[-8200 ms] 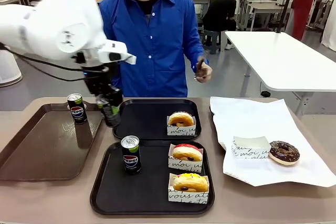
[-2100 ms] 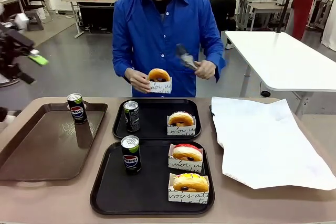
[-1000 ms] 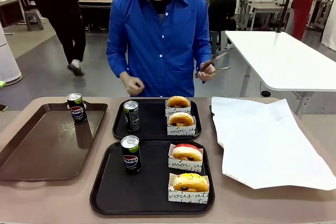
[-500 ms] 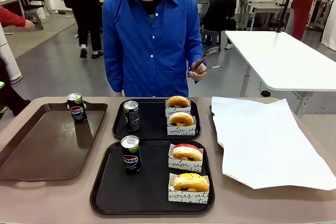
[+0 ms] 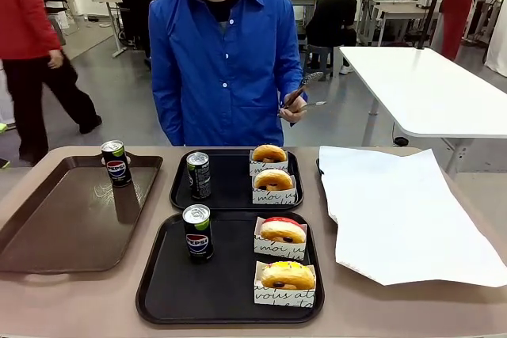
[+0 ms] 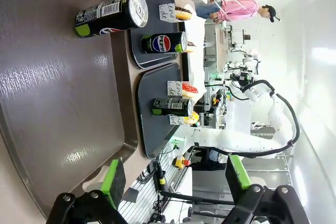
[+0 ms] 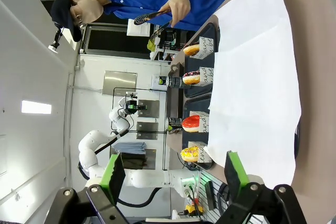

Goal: Set up donuts and drinks on trays.
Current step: Pick up one Pepsi coke from the Handle tray and place it on the Flat Tray without a Pepsi coke.

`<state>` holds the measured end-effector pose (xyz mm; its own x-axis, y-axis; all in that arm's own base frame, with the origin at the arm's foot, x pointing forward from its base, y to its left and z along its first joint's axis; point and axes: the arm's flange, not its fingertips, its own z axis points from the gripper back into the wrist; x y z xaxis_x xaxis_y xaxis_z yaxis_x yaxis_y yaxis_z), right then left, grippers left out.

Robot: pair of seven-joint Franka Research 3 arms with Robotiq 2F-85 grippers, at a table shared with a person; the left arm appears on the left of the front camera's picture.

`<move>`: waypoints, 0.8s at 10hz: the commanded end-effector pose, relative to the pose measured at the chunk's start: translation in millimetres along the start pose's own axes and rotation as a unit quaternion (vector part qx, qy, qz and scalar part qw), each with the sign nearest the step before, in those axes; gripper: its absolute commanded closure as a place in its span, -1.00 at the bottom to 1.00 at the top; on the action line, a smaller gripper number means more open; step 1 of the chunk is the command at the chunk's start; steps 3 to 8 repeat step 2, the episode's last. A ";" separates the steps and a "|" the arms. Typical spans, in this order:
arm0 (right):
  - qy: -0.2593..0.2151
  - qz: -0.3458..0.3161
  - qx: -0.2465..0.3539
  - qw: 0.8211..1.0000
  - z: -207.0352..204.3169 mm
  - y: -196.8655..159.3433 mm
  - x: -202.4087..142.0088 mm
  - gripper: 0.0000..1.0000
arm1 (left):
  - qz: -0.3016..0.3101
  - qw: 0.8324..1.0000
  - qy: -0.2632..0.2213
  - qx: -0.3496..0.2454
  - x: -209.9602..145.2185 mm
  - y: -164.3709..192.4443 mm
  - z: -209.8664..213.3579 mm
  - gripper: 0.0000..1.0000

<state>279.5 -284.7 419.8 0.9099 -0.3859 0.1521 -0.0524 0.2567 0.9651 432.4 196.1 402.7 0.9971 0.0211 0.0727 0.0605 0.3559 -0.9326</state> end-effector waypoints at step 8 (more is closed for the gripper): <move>0.000 0.001 0.005 1.000 0.6 0.8 -0.2 -1.00 | 0.000 1.000 -0.004 0.003 -1.3 0.5 0.4 -1.00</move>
